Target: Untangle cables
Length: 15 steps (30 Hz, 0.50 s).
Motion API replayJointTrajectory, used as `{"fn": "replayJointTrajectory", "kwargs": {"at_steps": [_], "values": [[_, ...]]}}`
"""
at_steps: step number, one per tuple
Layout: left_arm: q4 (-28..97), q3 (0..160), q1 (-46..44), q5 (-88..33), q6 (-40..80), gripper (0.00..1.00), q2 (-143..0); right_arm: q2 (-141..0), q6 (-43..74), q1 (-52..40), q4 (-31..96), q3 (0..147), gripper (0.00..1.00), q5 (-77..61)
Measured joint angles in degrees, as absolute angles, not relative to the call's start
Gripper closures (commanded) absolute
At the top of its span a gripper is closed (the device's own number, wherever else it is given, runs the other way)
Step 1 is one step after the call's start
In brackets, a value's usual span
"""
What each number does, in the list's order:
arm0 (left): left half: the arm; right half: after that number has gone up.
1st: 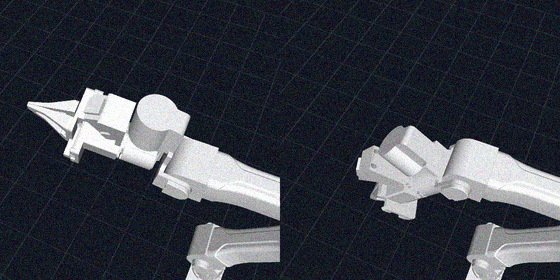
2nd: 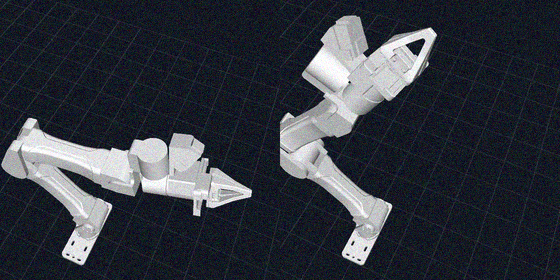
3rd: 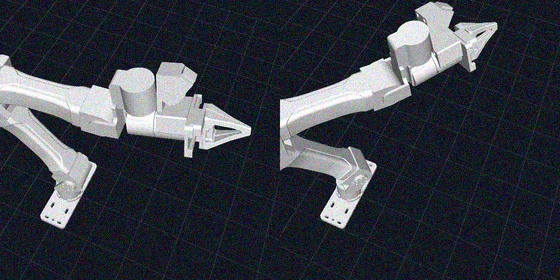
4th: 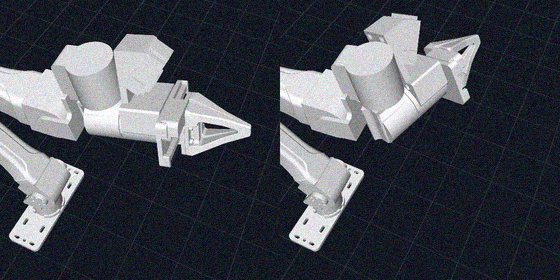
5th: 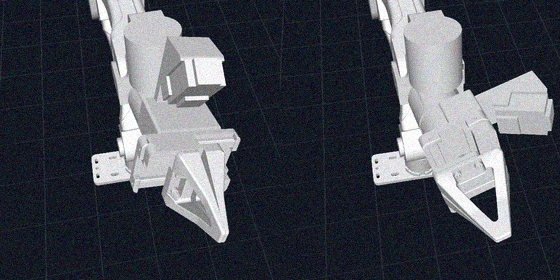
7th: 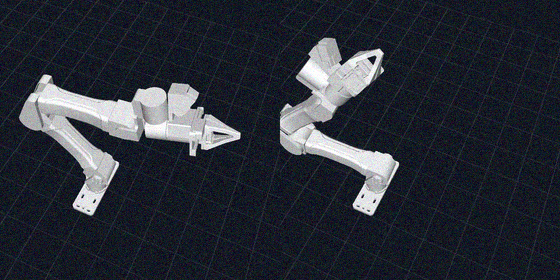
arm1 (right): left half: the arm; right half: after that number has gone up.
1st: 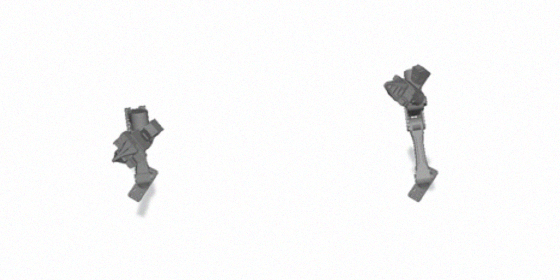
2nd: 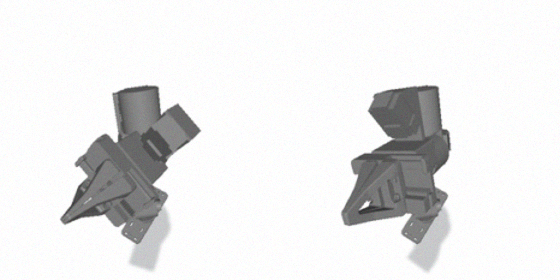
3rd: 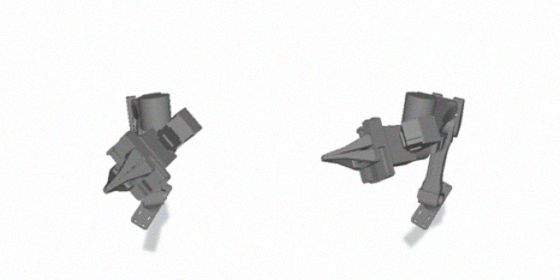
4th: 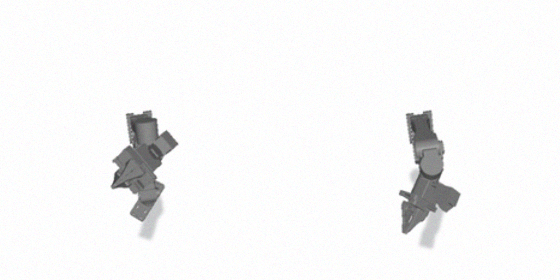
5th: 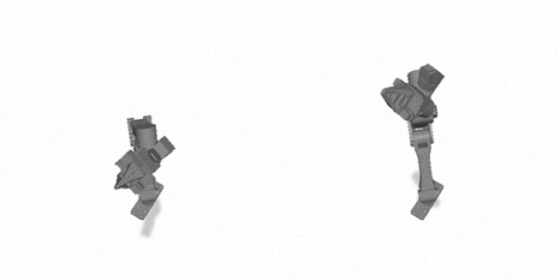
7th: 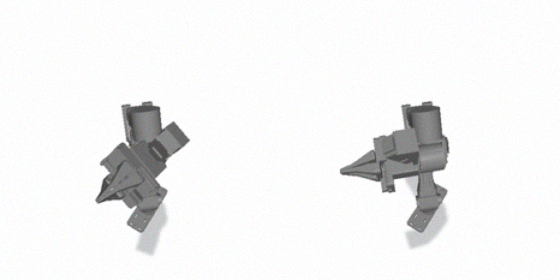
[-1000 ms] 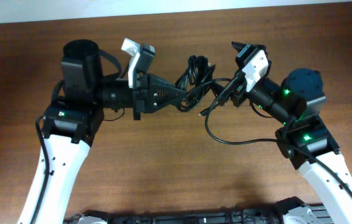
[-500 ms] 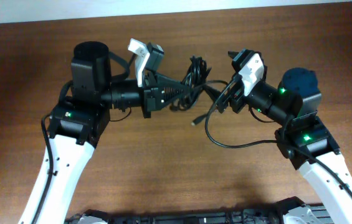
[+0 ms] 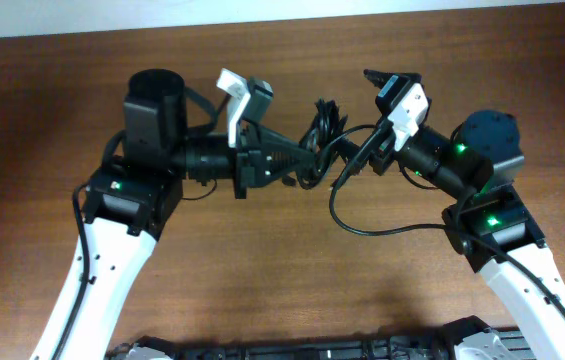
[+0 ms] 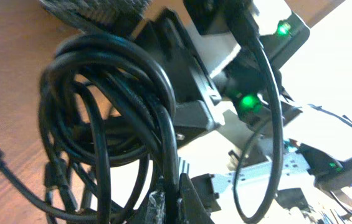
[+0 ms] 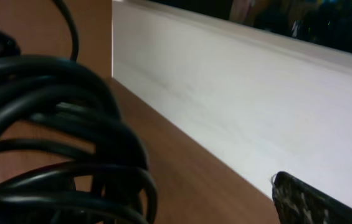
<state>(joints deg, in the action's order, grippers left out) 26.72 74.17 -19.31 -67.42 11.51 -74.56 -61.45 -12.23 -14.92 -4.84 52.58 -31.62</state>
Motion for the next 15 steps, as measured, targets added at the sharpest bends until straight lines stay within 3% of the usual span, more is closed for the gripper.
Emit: {"fn": "replayJointTrajectory", "kwargs": {"at_steps": [10, 15], "values": [[26.76, 74.72, -22.81, -66.26, 11.51, 1.00, -74.54, -61.45, -12.40, -14.55, -7.68, 52.49, 0.01, -31.18], [29.82, 74.76, -22.20, -60.03, 11.57, 1.00, -74.41, -61.69, -12.05, -14.48, -7.01, 52.49, 0.01, -30.96]]}}
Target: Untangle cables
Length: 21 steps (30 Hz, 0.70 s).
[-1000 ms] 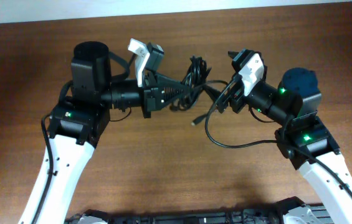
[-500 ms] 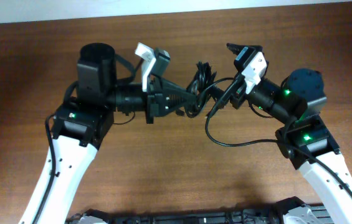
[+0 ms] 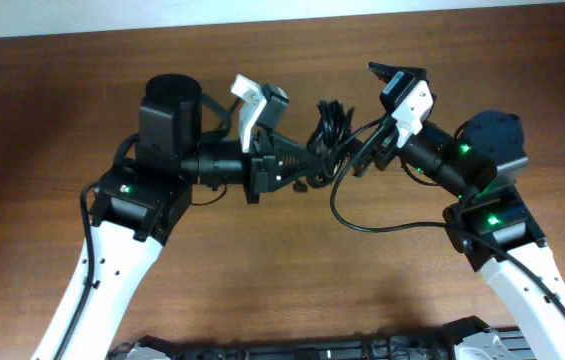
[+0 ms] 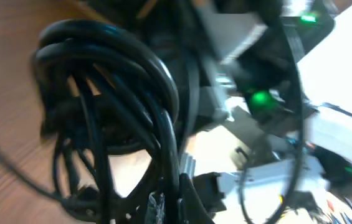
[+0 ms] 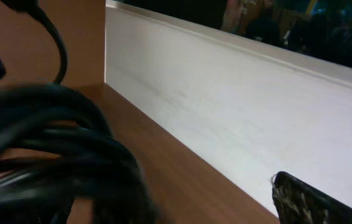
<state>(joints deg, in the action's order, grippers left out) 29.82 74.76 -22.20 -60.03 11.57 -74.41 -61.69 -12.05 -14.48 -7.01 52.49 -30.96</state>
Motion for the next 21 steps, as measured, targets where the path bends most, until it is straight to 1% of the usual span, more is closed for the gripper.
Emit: {"fn": "replayJointTrajectory", "kwargs": {"at_steps": [8, 15, 21], "values": [[36.21, 74.76, -21.15, -42.59, 12.49, 1.00, -74.48, -61.84, -10.52, -14.52, -7.20, 52.49, 0.01, -34.72], [36.95, 74.76, -21.15, -39.00, 12.60, 1.00, -74.48, -61.82, -10.31, -14.57, -7.27, 52.49, 0.01, -35.92], [37.10, 74.76, -21.06, -38.54, 9.06, 1.00, -74.48, -61.82, -9.15, -14.57, -1.54, 52.51, 0.01, -34.17]]}}
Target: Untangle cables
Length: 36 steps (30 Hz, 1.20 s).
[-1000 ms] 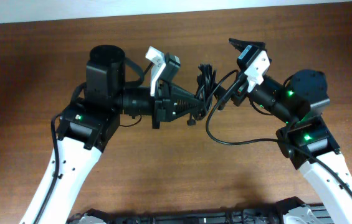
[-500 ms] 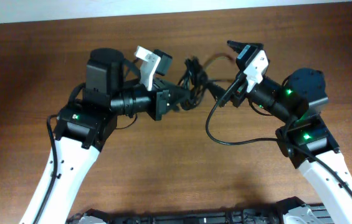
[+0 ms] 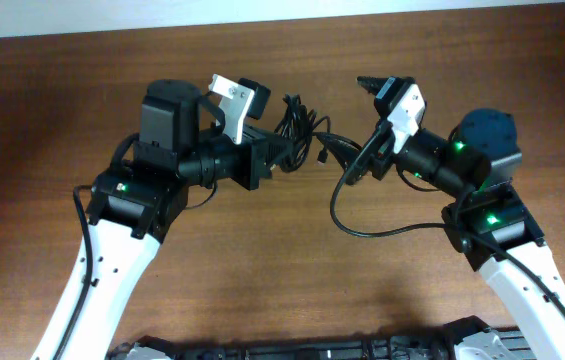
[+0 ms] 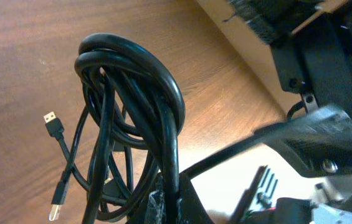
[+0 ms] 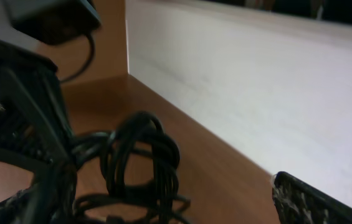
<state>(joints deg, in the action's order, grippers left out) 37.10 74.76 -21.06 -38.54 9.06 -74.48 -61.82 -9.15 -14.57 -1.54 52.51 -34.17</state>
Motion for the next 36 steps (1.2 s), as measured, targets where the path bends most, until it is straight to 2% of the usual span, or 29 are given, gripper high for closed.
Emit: {"fn": "replayJointTrajectory", "kwargs": {"at_steps": [9, 14, 17, 23, 31, 36], "values": [[35.73, 74.74, -17.04, -37.52, 1.23, 1.00, -74.50, -61.82, 3.79, -14.66, 13.50, 52.60, 0.01, -22.90], [33.80, 74.74, -13.67, -36.60, 0.08, 1.00, -74.52, -61.82, 7.99, -14.66, 20.73, 52.60, 0.01, -25.91], [33.56, 74.74, -13.69, -36.67, -1.80, 1.00, -74.52, -61.82, 9.17, -14.68, 19.22, 52.60, 0.01, -35.20], [33.54, 74.74, -13.69, -40.40, -6.33, 1.00, -74.52, -61.82, 15.20, -14.68, 13.45, 52.60, 0.01, -43.09], [33.56, 74.74, -13.69, -46.17, -9.30, 1.00, -74.52, -61.82, 22.13, -14.68, 11.33, 52.60, 0.01, -44.93], [31.14, 74.74, -13.58, -46.83, -1.85, 1.00, -74.52, -61.82, 22.63, -14.68, 15.46, 52.62, 0.02, -40.71]]}}
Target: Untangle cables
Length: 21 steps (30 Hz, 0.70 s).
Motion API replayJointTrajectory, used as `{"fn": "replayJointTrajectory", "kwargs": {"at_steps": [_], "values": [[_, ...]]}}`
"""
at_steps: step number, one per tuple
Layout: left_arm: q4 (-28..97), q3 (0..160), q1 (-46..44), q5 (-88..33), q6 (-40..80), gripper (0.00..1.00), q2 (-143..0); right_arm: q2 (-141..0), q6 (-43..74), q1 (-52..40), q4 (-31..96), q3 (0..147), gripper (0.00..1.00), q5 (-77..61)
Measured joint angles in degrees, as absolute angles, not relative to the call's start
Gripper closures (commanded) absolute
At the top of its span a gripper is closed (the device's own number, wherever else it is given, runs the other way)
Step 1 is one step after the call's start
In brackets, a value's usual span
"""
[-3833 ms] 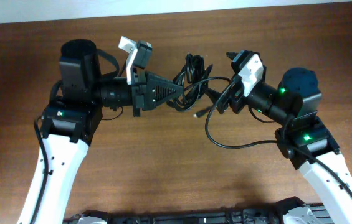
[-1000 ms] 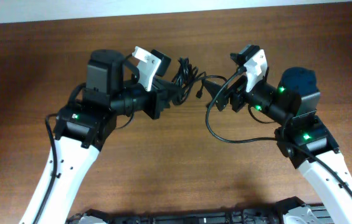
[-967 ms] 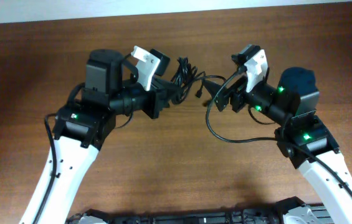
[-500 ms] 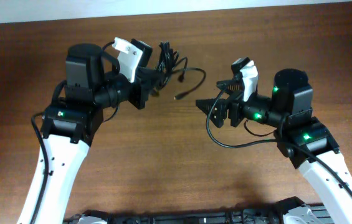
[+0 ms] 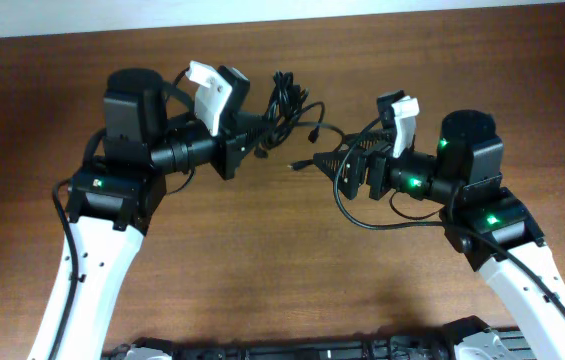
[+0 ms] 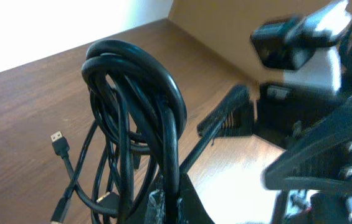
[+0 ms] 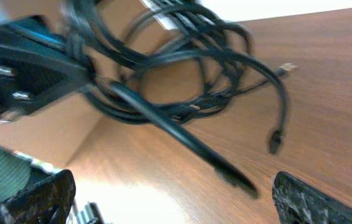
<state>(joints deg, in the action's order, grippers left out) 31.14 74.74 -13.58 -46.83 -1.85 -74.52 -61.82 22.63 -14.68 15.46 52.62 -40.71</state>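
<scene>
A tangled bundle of black cables [image 5: 284, 98] hangs off the table from my left gripper [image 5: 252, 128], which is shut on several of its strands. The left wrist view shows the coil [image 6: 132, 93] rising from the closed fingertips [image 6: 169, 202], with a loose USB plug [image 6: 57, 144] dangling. My right gripper [image 5: 330, 165] is open and points left toward the bundle without touching it. In the right wrist view the bundle [image 7: 182, 68] lies ahead of the wide-apart fingers [image 7: 325, 199], and one strand's plug end [image 7: 238, 180] reaches toward them.
The brown wooden table [image 5: 262, 260] lies under both arms. A thin black lead [image 5: 362, 215] loops down beside the right arm. A white wall edge runs along the back. Dark equipment sits at the front edge [image 5: 292, 350].
My left gripper has moved back and to the left with the bundle. The right gripper has swung round to face the bundle, and the gap between the two has widened.
The left gripper held the bundle close against the right gripper at mid-table. It then stood a little nearer the right arm. After that it was back to the left with the bundle, and now the two grippers are well apart.
</scene>
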Motion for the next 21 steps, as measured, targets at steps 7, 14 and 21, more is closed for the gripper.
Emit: {"fn": "replayJointTrajectory", "kwargs": {"at_steps": [7, 14, 21], "values": [[24.47, 74.70, -10.66, -51.00, 16.64, 1.00, -74.56, -61.82, 22.79, -14.66, 18.72, 52.62, 0.01, -34.24], [19.66, 74.70, -3.03, -67.64, 19.25, 1.00, -74.56, -61.82, 22.55, -14.66, 18.87, 52.60, 0.01, -33.34], [19.49, 74.70, 3.92, -80.09, 6.98, 1.00, -74.56, -61.82, 17.50, -14.66, 14.74, 52.60, 0.01, -39.05]]}}
